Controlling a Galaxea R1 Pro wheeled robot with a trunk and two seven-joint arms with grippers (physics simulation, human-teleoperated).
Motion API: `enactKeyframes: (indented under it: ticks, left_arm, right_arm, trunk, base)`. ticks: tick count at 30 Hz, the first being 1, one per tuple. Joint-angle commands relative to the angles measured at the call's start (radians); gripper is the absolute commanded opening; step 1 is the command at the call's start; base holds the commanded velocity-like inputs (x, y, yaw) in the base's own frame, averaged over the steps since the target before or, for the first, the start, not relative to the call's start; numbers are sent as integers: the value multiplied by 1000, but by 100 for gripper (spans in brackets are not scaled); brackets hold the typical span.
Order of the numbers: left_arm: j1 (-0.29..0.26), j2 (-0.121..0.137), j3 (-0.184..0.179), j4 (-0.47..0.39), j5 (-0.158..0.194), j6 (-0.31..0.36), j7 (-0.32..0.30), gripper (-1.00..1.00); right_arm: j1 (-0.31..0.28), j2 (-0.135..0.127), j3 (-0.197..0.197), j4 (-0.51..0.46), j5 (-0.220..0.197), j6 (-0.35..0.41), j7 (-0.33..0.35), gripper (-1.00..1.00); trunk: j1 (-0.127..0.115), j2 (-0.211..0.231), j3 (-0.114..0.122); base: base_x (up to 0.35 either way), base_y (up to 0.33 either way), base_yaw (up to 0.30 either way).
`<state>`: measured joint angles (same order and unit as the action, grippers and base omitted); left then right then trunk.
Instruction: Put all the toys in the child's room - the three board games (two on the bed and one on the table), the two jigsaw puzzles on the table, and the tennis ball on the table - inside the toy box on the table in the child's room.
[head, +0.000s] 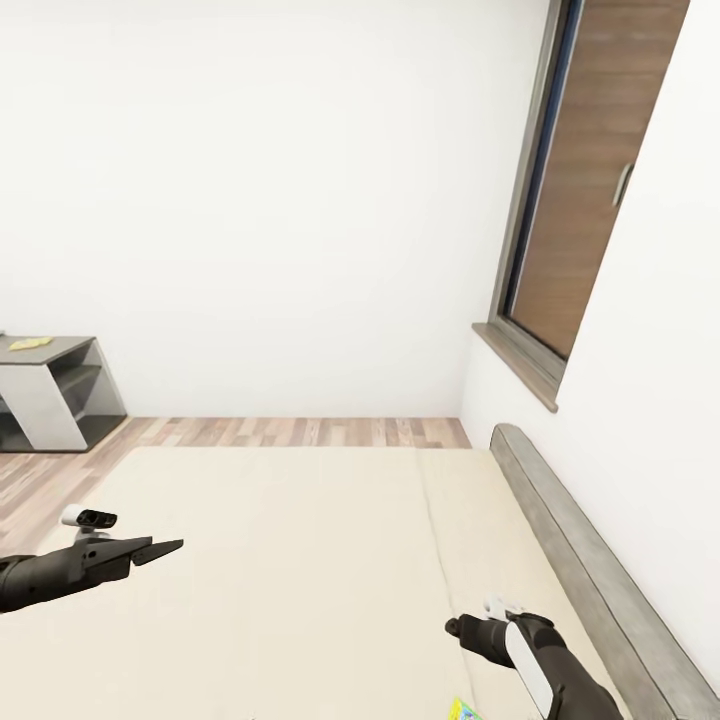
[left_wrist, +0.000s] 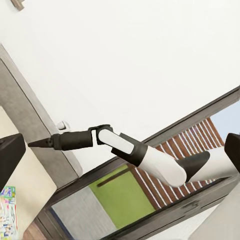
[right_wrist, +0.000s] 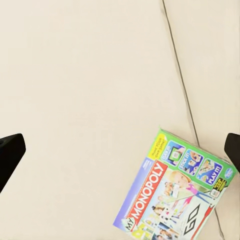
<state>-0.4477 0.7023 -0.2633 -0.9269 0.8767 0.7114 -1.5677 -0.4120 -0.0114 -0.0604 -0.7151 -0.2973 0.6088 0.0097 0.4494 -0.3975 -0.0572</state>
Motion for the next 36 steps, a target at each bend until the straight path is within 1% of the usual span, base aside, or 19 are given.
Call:
enactKeyframes:
  ticks: [1, 7, 11, 30, 36]
  left_arm:
    - [-2, 1, -5, 0, 5, 10, -3, 100]
    - [-2, 0, -5, 0, 5, 9, -3, 100]
    - [-2, -2, -5, 0, 5, 8, -2, 100]
    - [-2, -4, -5, 0, 5, 8, -2, 100]
    - [-3, -4, -5, 0, 5, 8, -2, 100]
  right_arm:
    - [-1, 0, -2, 3, -2, 5, 1, 100]
    - [-1, 0, -5, 57, 3, 2, 1, 100]
    - [-1, -3, -6, 74, 3, 2, 2, 100]
    - [-1, -11, -7, 79, 0, 1, 10, 100]
    - [-1, -12, -7, 78, 0, -21, 12, 100]
  trunk:
    - [1, -3, -4]
    - [1, -3, -14]
    - [1, -3, -20]
    - [1, -3, -51]
    - [1, -3, -60]
  base:
    - [0, 0, 0]
    - [0, 0, 0]
    - [0, 0, 0]
    - [0, 0, 0]
    - [0, 0, 0]
